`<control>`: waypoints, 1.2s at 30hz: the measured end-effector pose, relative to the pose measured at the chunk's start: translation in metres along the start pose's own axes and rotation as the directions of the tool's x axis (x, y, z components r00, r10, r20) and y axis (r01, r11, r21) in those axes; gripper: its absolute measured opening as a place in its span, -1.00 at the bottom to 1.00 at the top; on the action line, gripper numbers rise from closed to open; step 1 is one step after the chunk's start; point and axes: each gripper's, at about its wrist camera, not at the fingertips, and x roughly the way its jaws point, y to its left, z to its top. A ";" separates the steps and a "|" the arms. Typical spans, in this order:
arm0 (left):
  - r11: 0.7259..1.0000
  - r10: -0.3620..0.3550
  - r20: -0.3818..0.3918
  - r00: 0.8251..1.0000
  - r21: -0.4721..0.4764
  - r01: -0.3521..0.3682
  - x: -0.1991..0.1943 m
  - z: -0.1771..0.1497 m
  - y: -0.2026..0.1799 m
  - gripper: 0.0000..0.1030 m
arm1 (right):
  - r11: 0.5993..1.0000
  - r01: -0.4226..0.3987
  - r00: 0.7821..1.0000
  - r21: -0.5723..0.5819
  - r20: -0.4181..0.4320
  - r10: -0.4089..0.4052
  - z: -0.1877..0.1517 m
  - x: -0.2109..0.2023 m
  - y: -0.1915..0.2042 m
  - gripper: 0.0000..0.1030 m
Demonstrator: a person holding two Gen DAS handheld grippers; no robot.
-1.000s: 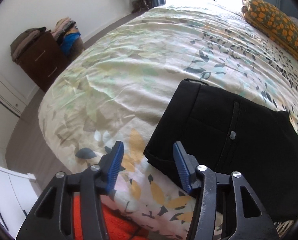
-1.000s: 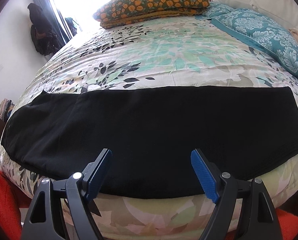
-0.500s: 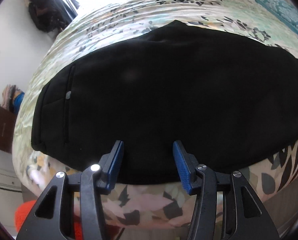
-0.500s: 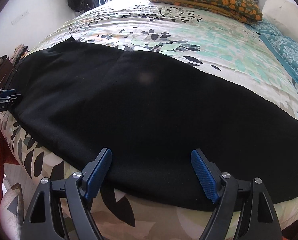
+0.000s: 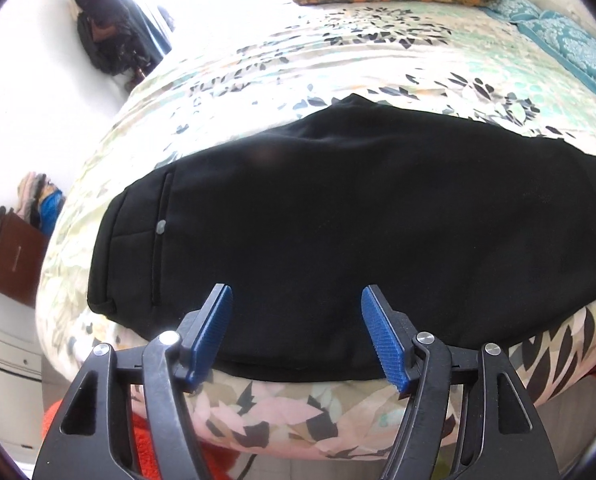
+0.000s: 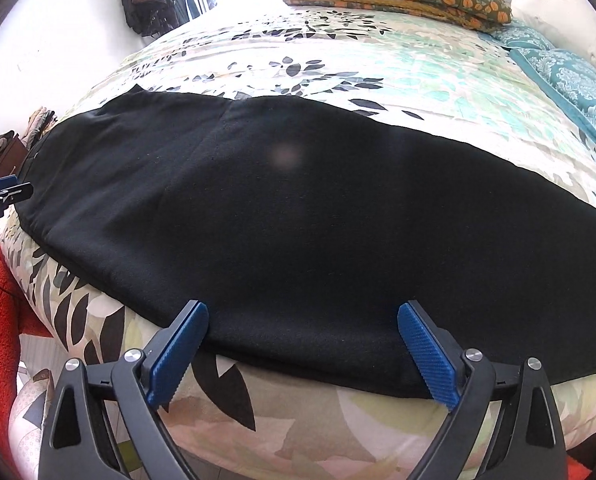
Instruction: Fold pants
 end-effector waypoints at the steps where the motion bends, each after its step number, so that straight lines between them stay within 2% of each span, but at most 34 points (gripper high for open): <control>1: 1.000 0.000 0.002 1.000 0.005 0.000 -0.001 0.001 -0.003 0.36 | 1.000 0.001 1.000 0.000 0.002 -0.001 -0.001 0.000 0.000 0.86; 10: 1.000 -0.012 0.013 1.000 0.028 0.012 -0.011 0.006 -0.022 0.36 | 1.000 -0.003 1.000 0.001 0.011 0.003 -0.003 -0.001 -0.001 0.87; 15: 0.997 -0.075 0.030 0.997 0.015 0.074 -0.015 0.019 -0.040 0.36 | 1.000 -0.002 1.000 0.001 0.012 0.002 -0.003 -0.001 -0.001 0.89; 20: 0.989 -0.128 0.056 0.990 0.082 0.123 -0.008 0.030 -0.086 0.36 | 1.000 -0.003 1.000 0.001 0.013 0.003 -0.003 -0.001 -0.002 0.90; 23: 0.979 -0.162 0.027 0.986 0.126 0.158 0.005 0.025 -0.115 0.36 | 1.000 -0.007 1.000 0.002 0.017 0.007 -0.003 -0.002 -0.002 0.90; 26: 0.969 -0.150 -0.015 0.989 0.195 0.150 0.015 0.005 -0.138 0.35 | 1.000 -0.014 1.000 -0.002 0.023 0.014 -0.004 -0.002 -0.003 0.91; 29: 0.964 -0.130 0.033 0.991 0.239 0.118 0.007 -0.011 -0.143 0.36 | 1.000 -0.024 0.999 -0.004 0.026 0.024 -0.005 -0.003 -0.004 0.92; 33: 0.966 -0.167 -0.018 0.986 0.199 0.167 0.010 -0.012 -0.134 0.37 | 0.999 -0.031 0.999 -0.007 0.025 0.031 -0.004 -0.001 -0.004 0.95; 36: 0.969 -0.161 -0.019 0.987 0.189 0.162 0.011 -0.013 -0.132 0.45 | 0.999 -0.030 0.999 -0.010 0.020 0.030 -0.004 0.000 -0.002 0.98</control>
